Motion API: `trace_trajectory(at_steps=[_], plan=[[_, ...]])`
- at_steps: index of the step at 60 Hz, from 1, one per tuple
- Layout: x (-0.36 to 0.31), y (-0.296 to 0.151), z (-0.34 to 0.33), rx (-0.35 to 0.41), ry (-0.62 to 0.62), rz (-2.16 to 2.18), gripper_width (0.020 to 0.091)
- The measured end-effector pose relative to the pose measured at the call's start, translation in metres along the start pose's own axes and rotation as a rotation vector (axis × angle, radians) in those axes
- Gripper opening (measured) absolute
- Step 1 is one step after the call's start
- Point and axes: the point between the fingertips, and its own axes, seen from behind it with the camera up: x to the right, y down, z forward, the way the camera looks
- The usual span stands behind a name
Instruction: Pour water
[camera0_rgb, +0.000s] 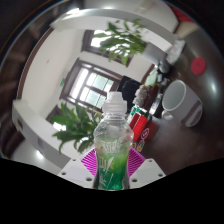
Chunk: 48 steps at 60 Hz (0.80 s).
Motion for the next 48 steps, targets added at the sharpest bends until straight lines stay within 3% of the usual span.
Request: trace_trajectory(at_steps=[12, 26, 41, 48], plan=[[0.005, -0.058, -0.002, 0.110, -0.081, 0.570, 0.0342], [0.018, -0.077, -0.002, 0.166, -0.143, 0.993, 0.0341], [0.025, -0.059, -0.023, 0.160, -0.099, 0.995, 0.0362], [0.008, -0.048, -0.029, 0.117, -0.090, 0.836, 0.0358]])
